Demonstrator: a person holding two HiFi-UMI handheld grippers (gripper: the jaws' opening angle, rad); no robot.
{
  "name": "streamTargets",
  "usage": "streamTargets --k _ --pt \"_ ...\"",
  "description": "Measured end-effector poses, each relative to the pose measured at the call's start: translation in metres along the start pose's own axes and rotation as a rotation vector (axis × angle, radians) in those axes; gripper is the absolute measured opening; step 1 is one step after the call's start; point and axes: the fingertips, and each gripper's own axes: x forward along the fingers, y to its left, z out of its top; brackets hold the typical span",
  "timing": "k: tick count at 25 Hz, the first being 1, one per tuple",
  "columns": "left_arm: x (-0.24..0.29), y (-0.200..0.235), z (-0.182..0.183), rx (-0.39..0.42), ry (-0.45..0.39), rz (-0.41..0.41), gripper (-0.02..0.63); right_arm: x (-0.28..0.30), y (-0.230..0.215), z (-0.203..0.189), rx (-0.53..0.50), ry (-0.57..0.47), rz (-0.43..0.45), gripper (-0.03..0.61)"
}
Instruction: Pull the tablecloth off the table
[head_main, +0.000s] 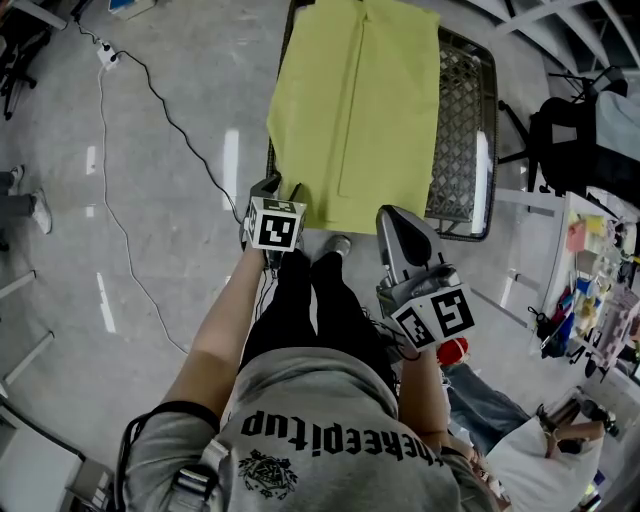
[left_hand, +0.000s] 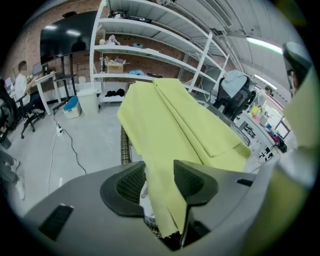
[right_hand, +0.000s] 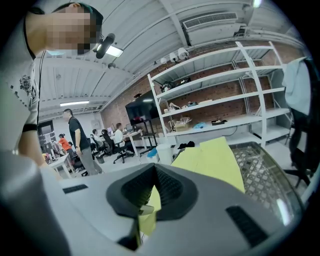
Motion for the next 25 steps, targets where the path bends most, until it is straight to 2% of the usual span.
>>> streamTargets --k 2,5,6,8,10,13,15,18,20,25 --pt "0.001 -0.003 0.000 0.023 0.006 0.011 0.192 0.002 0.001 0.001 -0.003 0.002 0.000 0.011" --pt "0.002 0.000 0.001 0.006 0.006 0.030 0.190 0.003 0.000 0.002 -0.007 0.002 -0.003 0.009" --pt "0.002 0.002 0.002 0.006 0.010 0.043 0.174 0.003 -0.001 0.003 -0.006 0.002 -0.004 0.011" --pt "0.001 0.006 0.002 0.041 0.022 0.077 0.100 0.004 -0.002 0.003 -0.001 0.001 -0.006 0.011" --pt "0.002 0.005 0.002 0.097 0.032 0.100 0.094 0.005 -0.002 0.003 0.003 0.000 -0.008 0.011" --pt "0.005 -0.002 0.002 0.147 0.046 0.117 0.030 0.007 0.001 0.004 -0.002 -0.001 -0.008 0.011" --pt "0.007 -0.003 0.002 0.103 0.053 0.111 0.022 0.007 0.002 0.005 -0.008 -0.004 -0.008 0.011" --pt "0.007 0.000 0.002 -0.048 0.056 0.039 0.016 0.004 0.002 0.009 -0.018 -0.013 -0.015 0.009" --pt "0.002 0.001 0.005 -0.116 0.031 -0.004 0.015 0.000 0.000 0.012 -0.019 -0.022 -0.023 0.009" --pt "-0.010 -0.009 0.016 -0.102 -0.017 -0.031 0.015 -0.008 -0.009 0.011 -0.003 -0.036 -0.039 0.011"
